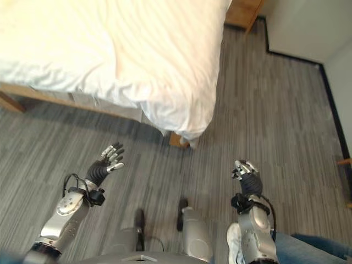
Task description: Making the bed.
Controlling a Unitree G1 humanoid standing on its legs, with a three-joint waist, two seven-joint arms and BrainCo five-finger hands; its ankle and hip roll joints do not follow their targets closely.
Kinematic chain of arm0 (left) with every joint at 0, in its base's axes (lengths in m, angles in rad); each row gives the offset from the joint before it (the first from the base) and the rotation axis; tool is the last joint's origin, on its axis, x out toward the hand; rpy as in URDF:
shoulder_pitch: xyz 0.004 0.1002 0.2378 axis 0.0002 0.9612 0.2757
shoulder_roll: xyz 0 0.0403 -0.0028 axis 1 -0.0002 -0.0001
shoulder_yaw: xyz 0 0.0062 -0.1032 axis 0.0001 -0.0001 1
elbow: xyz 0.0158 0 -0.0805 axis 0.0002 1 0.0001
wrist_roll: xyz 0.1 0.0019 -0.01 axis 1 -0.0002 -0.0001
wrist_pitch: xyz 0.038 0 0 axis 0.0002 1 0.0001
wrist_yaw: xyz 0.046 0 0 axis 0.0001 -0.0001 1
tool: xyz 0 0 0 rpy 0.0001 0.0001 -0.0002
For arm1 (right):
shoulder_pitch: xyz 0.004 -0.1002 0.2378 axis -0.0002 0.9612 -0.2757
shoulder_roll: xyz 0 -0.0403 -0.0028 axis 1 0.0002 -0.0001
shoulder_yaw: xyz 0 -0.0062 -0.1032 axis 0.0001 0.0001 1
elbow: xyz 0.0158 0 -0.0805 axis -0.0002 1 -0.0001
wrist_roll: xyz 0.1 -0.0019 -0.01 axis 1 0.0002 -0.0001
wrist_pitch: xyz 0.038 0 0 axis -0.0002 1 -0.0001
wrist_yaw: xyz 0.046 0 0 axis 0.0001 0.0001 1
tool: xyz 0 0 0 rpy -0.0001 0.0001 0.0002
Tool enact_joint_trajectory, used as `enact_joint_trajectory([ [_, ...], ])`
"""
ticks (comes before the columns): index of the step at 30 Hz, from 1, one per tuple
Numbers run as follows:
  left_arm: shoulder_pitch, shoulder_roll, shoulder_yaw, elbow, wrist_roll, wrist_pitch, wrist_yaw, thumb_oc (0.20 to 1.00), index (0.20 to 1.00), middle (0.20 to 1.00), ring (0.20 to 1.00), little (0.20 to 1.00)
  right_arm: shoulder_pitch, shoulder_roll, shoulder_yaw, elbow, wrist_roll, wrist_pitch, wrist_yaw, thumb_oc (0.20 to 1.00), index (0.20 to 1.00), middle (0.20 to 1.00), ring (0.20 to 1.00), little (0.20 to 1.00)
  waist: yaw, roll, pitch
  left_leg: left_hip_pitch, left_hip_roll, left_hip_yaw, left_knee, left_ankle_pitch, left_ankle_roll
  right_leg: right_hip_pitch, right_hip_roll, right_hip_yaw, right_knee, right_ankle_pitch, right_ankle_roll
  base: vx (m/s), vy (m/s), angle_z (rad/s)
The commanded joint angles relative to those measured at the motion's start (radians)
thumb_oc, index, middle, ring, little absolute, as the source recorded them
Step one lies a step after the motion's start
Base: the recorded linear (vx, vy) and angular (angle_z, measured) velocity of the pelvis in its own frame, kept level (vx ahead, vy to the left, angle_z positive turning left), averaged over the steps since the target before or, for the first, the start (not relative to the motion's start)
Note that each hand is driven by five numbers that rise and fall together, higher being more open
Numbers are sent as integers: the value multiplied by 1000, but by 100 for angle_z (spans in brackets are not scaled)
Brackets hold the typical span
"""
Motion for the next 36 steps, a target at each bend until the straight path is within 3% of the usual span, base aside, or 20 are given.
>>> enact_joint_trajectory([
  [1,-18,-6,4,-33,24,-30,28,1000,1000,1000,1000,1000,-32,8,26,-35,-7,-19,3,1000,1000,1000,1000,1000,10,-23,-76,32,-91,-27,-71,4,-14,101,10,32,-344,121,-30,-57,-20,-27],
  [4,0,-36,5,-31,9,-23,47,1000,1000,1000,1000,1000,-38,-10,65,-53,-96,4,-12,1000,1000,1000,1000,1000,17,-34,-117,59,-84,-20,-78,0,-10,143,23,54,-402,130,-43,9,-70,-19],
  [13,28,-62,-4,-9,55,-15,66,1000,1000,1000,1000,1000,-14,-25,95,-80,-206,19,-19,1000,1000,1000,1000,1000,11,-29,-149,94,-82,-25,-93,1,1,172,31,73,-425,126,-56,-9,-9,1],
  [16,19,-64,5,-8,44,-22,87,1000,1000,1000,1000,1000,-38,-31,104,-77,-219,13,-36,1000,1000,1000,1000,1000,19,-31,-126,81,-72,2,-79,1,4,132,31,67,-383,142,-47,-150,-12,-8],
  [17,6,-55,4,-11,31,-22,98,1000,1000,1000,1000,1000,-52,-29,106,-81,-212,6,-48,1000,1000,1000,1000,1000,27,-30,-98,64,-61,8,-67,5,8,70,36,42,-292,144,-37,-347,-45,-36],
  [19,-27,-29,-3,-14,35,-28,108,1000,1000,1000,1000,1000,-92,-19,130,-81,-188,1,-55,1000,1000,1000,1000,1000,41,-24,-38,26,-32,27,-44,14,4,-19,-7,-34,-172,187,9,-314,-123,-53],
  [20,-40,-8,-7,-8,73,-29,103,1000,1000,1000,1000,1000,-97,2,145,-74,-164,3,-45,1000,1000,1000,1000,1000,62,-4,-24,11,6,21,-27,25,-7,0,-94,-75,-114,184,1,-92,-148,-50],
  [21,-41,-8,-7,-8,73,-29,103,1000,1000,1000,1000,1000,-97,2,145,-74,-164,3,-45,1000,1000,1000,1000,1000,60,-4,-21,13,5,19,-25,24,-7,2,-96,-77,-111,181,2,-24,-218,-36],
  [24,-69,-4,-25,15,50,-31,92,1000,1000,1000,1000,1000,-82,-9,148,-80,-217,12,-50,1000,1000,1000,1000,1000,79,-4,-24,-30,29,-57,-4,42,-37,56,-190,14,-105,224,-19,-35,-330,21],
  [25,-65,2,-29,6,38,-28,82,1000,1000,1000,1000,1000,-89,-13,144,-77,-230,18,-63,1000,1000,1000,1000,1000,99,-15,-38,-66,54,-73,24,48,-62,106,-279,-10,-144,292,-10,-54,-356,91],
  [26,-64,3,-29,6,38,-28,82,1000,1000,1000,1000,1000,-89,-13,144,-77,-230,17,-63,1000,1000,1000,1000,1000,96,-15,-36,-66,53,-76,28,46,-61,113,-280,-15,-148,293,-9,-167,-770,93],
  [27,-59,7,-39,3,11,-21,87,1000,1000,1000,1000,1000,-128,-15,154,-87,-198,6,-69,1000,1000,1000,1000,1000,124,-45,-45,-134,128,-84,90,66,-124,175,-305,-26,-200,297,20,-128,-524,69],
  [28,-60,7,-39,3,10,-21,87,1000,1000,1000,1000,1000,-129,-15,154,-87,-198,6,-69,1000,1000,1000,1000,1000,123,-43,-45,-136,130,-86,93,65,-125,175,-303,-28,-200,297,19,-168,-646,28],
  [30,-40,12,-26,-10,0,-18,81,1000,1000,1000,1000,1000,-141,-36,142,-110,-227,10,-69,1000,1000,1000,1000,1000,146,-50,-56,-127,184,-70,65,106,-172,192,-289,-94,-224,218,44,-100,-373,4],
  [31,-22,11,-15,-12,-4,-10,83,1000,1000,1000,1000,1000,-156,-49,139,-120,-239,5,-77,1000,1000,1000,1000,1000,169,-44,-53,-116,253,-41,20,164,-211,200,-255,-187,-237,120,43,-122,-525,-52],
  [32,-12,8,-18,-19,-4,-1,71,1000,1000,1000,1000,1000,-150,-52,134,-124,-219,3,-80,1000,1000,1000,1000,1000,171,-37,-51,-121,295,-47,-2,209,-231,214,-206,-188,-268,58,29,-129,-683,-72],
  [33,-9,3,-53,-14,8,1,54,1000,1000,1000,1000,1000,-124,-59,116,-119,-166,-25,-77,1000,1000,1000,1000,1000,164,-34,-32,-152,325,-62,8,236,-220,236,-149,-143,-305,11,-2,-210,-655,-27],
  [34,-1,-8,-61,-30,-11,-6,40,1000,1000,1000,1000,1000,-109,-83,101,-128,-157,-23,-62,1000,1000,1000,1000,1000,163,-33,7,-216,261,-151,178,198,-183,216,-136,-127,-278,-12,-33,-377,-689,66],
  [35,-12,-20,-79,-18,-19,0,41,1000,1000,1000,1000,1000,-112,-114,98,-125,-157,-16,-59,1000,1000,1000,1000,1000,134,-44,45,-300,174,-173,381,143,-158,203,-126,-136,-271,-9,-58,-592,-621,110],
  [36,-37,-54,-116,4,-16,3,34,1000,1000,1000,1000,1000,-139,-136,118,-61,-171,4,-55,1000,1000,1000,1000,1000,121,-76,73,-342,-6,-118,727,12,-124,204,-121,-126,-303,21,-96,-513,-516,109],
])
